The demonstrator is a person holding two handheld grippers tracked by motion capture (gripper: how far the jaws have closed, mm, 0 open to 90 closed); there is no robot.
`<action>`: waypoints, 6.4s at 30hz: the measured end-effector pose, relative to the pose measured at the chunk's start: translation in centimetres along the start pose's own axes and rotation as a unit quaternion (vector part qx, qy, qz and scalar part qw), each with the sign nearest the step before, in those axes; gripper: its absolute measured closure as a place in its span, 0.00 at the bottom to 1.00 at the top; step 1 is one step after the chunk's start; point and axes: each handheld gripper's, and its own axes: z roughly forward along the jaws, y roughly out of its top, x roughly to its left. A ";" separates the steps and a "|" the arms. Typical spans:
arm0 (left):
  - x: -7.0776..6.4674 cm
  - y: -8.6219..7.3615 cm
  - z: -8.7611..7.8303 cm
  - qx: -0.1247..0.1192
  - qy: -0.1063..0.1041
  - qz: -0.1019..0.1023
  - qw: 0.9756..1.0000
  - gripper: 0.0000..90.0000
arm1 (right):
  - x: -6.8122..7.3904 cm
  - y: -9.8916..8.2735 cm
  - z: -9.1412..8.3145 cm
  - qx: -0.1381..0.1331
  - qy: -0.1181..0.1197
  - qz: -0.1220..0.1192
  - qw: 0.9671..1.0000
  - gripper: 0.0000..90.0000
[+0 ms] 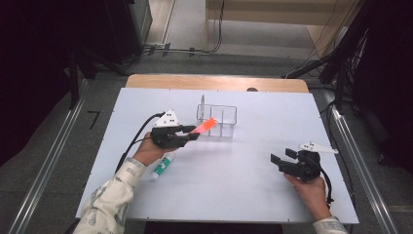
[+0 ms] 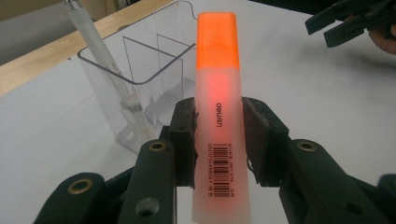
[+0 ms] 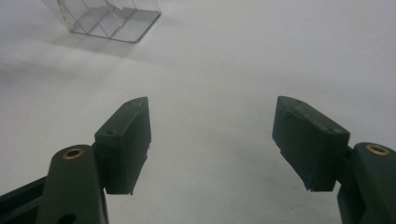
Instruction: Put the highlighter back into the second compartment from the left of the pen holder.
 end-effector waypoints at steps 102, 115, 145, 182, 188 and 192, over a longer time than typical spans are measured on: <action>-1.1 5.8 5.8 -0.045 0.086 -0.092 0.991 0.74 | 2.3 3.9 1.7 -0.040 0.023 -0.042 0.998 0.98; -1.5 6.8 6.1 -0.049 0.079 -0.089 0.992 0.74 | 7.9 11.8 6.3 -0.075 0.065 -0.068 0.993 0.98; -1.2 7.4 6.0 -0.045 0.073 -0.081 0.993 0.74 | 10.5 14.6 9.7 -0.060 0.094 -0.077 0.991 0.98; -0.6 7.2 5.4 -0.078 0.098 -0.110 0.986 0.74 | 4.7 8.8 5.9 -0.048 0.019 -0.085 0.995 0.70; -0.5 7.2 5.6 -0.080 0.103 -0.114 0.985 0.74 | 3.0 6.4 5.6 -0.024 0.004 -0.074 0.997 0.57; -0.5 7.2 5.9 -0.076 0.105 -0.114 0.985 0.74 | 2.3 4.8 5.2 -0.012 0.000 -0.067 0.998 0.52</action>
